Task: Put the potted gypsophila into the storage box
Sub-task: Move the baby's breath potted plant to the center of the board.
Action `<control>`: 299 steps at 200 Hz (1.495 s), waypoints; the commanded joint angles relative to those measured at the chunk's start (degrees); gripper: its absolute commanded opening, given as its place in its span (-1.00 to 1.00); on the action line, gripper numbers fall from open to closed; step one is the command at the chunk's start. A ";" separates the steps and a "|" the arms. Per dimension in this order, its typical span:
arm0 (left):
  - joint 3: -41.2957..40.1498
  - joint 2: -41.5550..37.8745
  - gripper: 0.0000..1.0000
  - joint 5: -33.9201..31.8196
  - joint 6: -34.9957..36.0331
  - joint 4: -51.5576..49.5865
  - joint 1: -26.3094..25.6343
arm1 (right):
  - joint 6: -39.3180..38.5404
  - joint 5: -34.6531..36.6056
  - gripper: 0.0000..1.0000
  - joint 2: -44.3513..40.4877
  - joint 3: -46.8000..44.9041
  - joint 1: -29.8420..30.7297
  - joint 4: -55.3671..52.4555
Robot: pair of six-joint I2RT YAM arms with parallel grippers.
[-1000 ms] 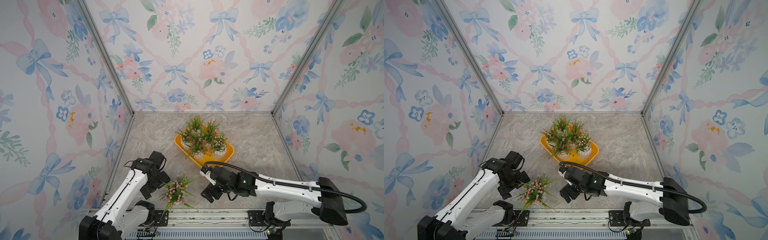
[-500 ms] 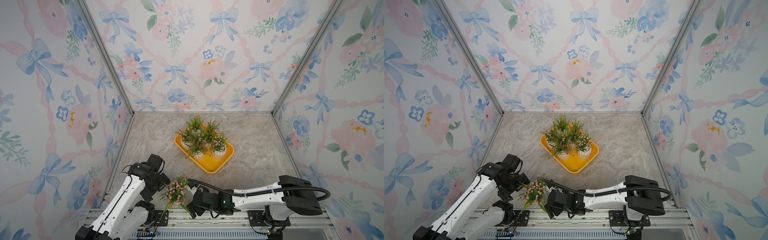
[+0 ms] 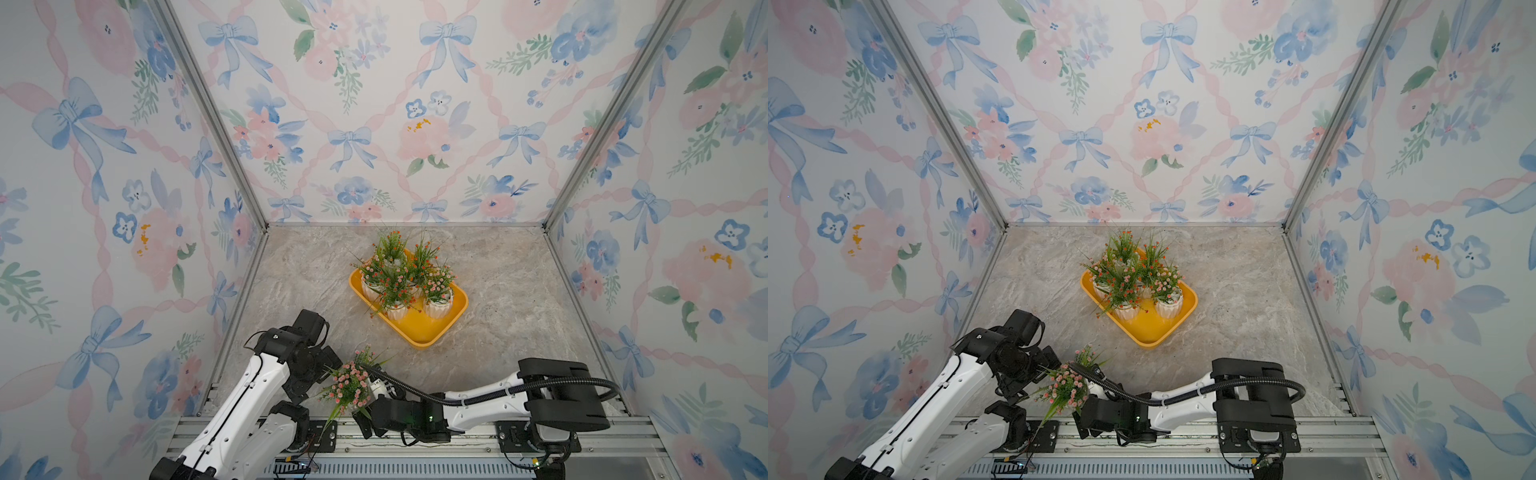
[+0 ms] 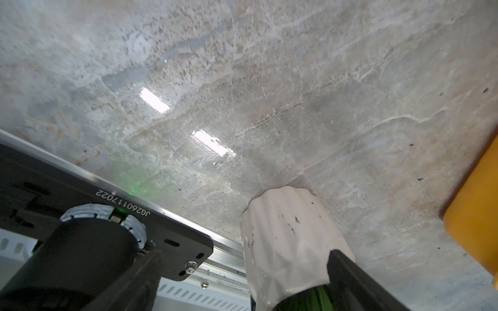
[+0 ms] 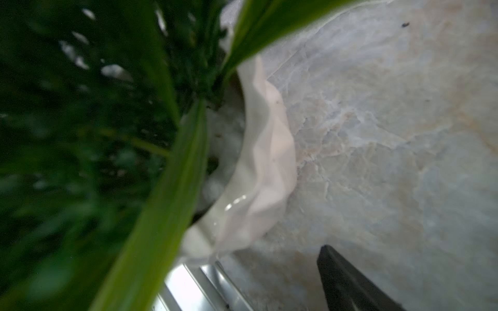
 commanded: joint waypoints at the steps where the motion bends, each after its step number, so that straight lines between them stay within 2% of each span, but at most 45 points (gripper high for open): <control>1: -1.15 0.19 0.96 0.32 2.17 -2.99 0.43 | 2.63 3.87 0.94 3.40 1.77 0.66 3.07; 43: -1.46 -0.41 0.96 2.32 2.81 -2.97 0.49 | 4.17 5.87 0.94 4.22 1.25 -0.12 2.59; 76: -3.42 -1.66 0.96 6.40 2.48 -1.48 0.09 | 5.46 6.19 0.94 2.82 -1.38 -2.15 3.37; 131: -2.92 0.66 0.96 10.53 1.83 3.95 -4.04 | 2.76 5.33 0.94 -1.55 -1.75 -6.33 -2.14; 170: 1.76 5.20 0.96 8.35 0.78 8.61 -8.87 | 0.84 3.41 0.94 -5.07 -2.68 -9.85 -5.42; 201: 3.28 8.56 0.96 8.52 1.57 13.51 -9.20 | -0.96 1.01 0.94 -7.78 -2.97 -12.88 -9.13; 237: 8.21 12.81 0.96 4.52 6.17 14.07 -9.24 | -3.28 -1.47 0.94 -12.31 -3.21 -14.63 -13.83; 274: 8.49 11.17 0.96 0.27 7.85 14.03 -9.18 | -9.50 -3.76 0.94 -19.47 0.41 -15.19 -26.56; 299: 8.18 8.34 0.96 -3.89 9.63 13.87 -8.93 | -12.02 -2.74 0.94 -24.96 2.73 -16.67 -34.03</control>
